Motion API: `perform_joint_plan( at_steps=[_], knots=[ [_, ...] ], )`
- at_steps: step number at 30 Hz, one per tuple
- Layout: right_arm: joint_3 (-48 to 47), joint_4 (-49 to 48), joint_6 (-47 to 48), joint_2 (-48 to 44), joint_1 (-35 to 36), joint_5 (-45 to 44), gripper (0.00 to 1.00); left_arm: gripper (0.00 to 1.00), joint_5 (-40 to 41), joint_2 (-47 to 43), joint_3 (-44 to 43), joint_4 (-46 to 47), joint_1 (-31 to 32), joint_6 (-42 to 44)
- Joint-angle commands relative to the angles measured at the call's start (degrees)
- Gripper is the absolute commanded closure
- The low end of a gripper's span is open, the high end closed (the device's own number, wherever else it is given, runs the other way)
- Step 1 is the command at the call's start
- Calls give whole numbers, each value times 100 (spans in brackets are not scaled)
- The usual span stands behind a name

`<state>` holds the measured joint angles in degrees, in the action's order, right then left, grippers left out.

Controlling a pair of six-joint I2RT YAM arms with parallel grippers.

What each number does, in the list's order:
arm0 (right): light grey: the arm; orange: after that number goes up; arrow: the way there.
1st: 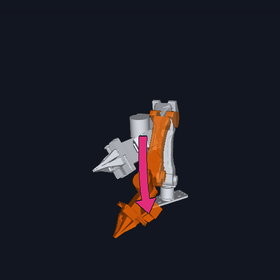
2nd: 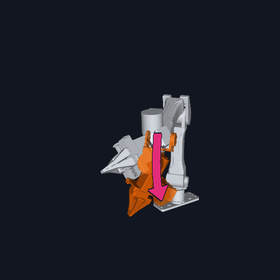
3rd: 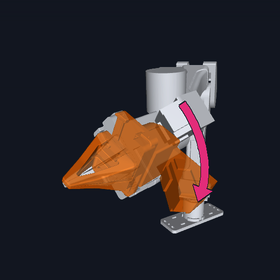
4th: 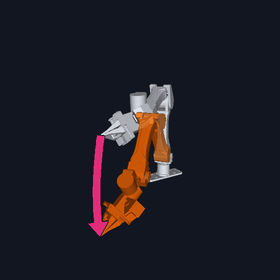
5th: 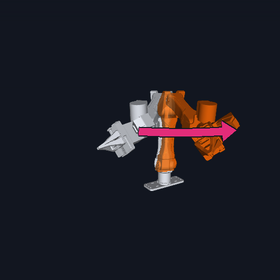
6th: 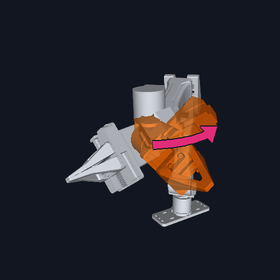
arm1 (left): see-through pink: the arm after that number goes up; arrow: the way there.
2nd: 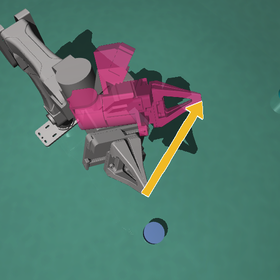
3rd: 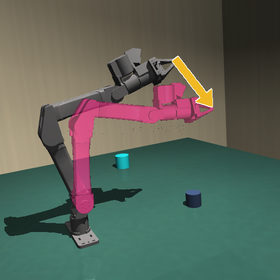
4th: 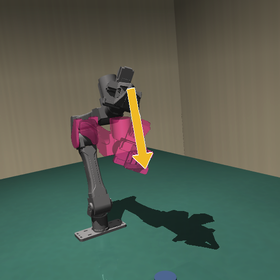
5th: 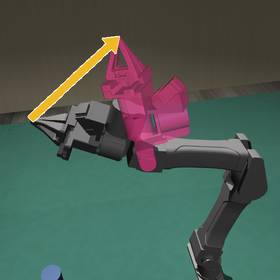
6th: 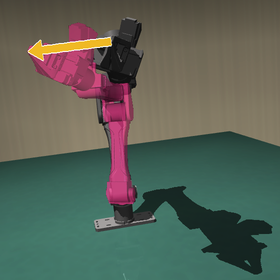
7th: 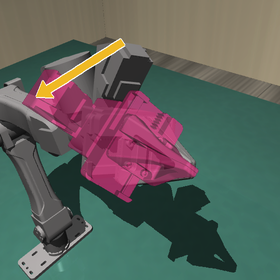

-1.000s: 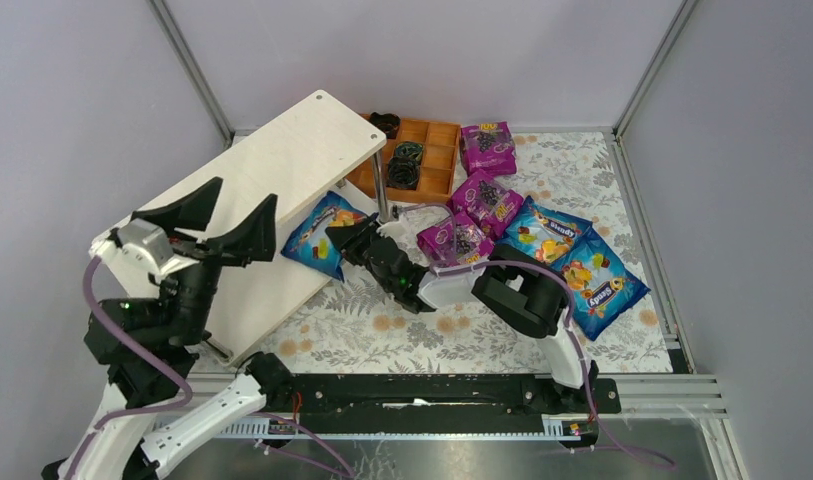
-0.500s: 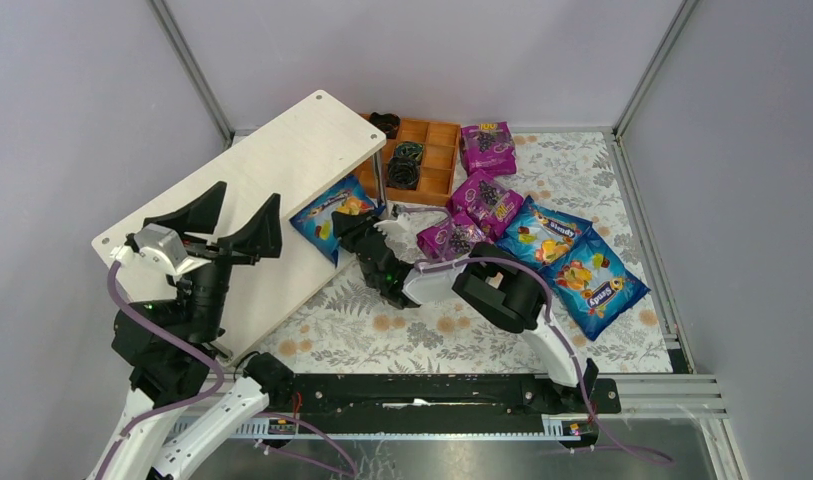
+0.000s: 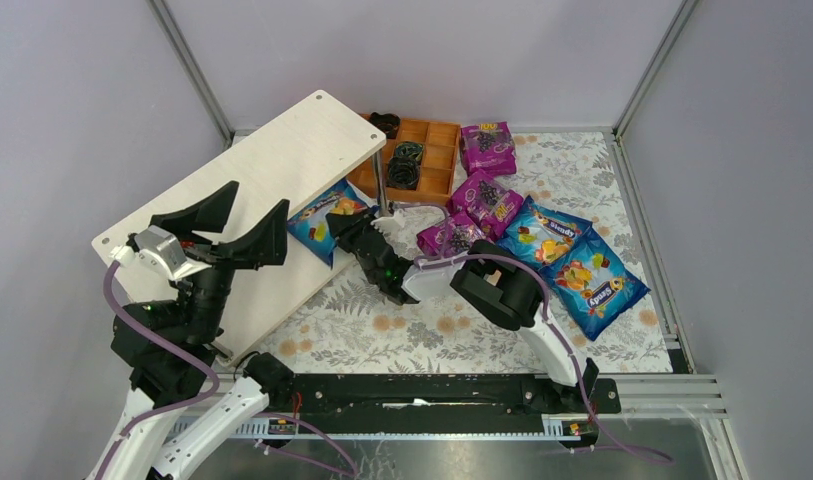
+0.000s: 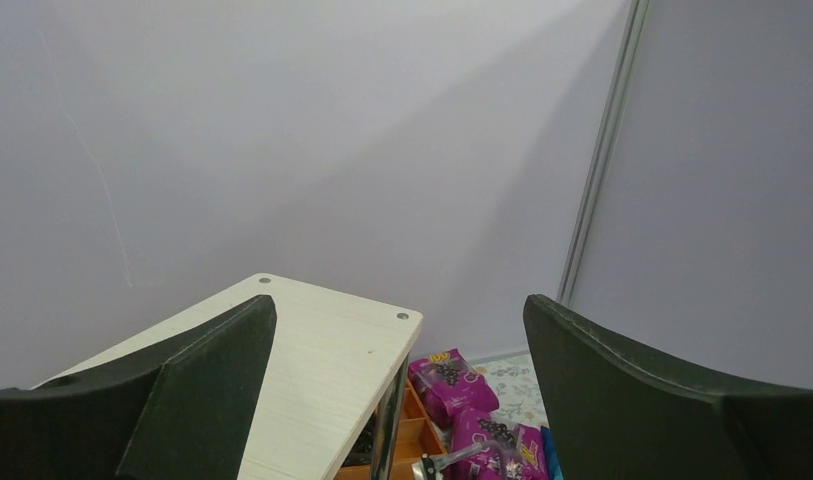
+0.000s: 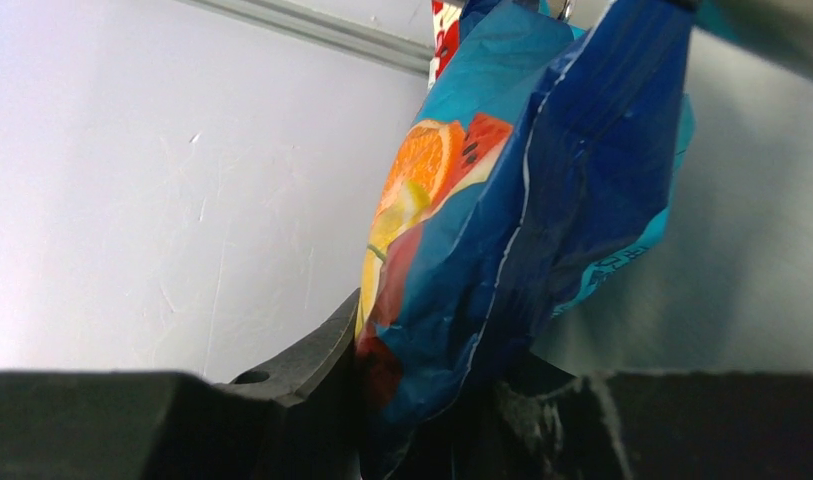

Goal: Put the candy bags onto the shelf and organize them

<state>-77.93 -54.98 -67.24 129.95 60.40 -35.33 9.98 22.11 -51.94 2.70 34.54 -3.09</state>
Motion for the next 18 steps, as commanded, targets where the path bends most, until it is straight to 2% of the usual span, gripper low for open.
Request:
perform_joint_plan(
  at_steps=[1,14,16,18],
  knots=[
    [-257,-241,-484,-41,23,539,100,2,-226,-22,31,231,-18,-94],
    [-65,8,-478,20,-317,459,97,2,-188,-22,24,214,-11,-102],
    [1,96,-474,-35,-319,491,91,2,-190,-44,26,216,-9,-110],
    [97,270,-474,-152,-319,490,81,2,-199,-49,26,218,-10,-128]
  ],
)
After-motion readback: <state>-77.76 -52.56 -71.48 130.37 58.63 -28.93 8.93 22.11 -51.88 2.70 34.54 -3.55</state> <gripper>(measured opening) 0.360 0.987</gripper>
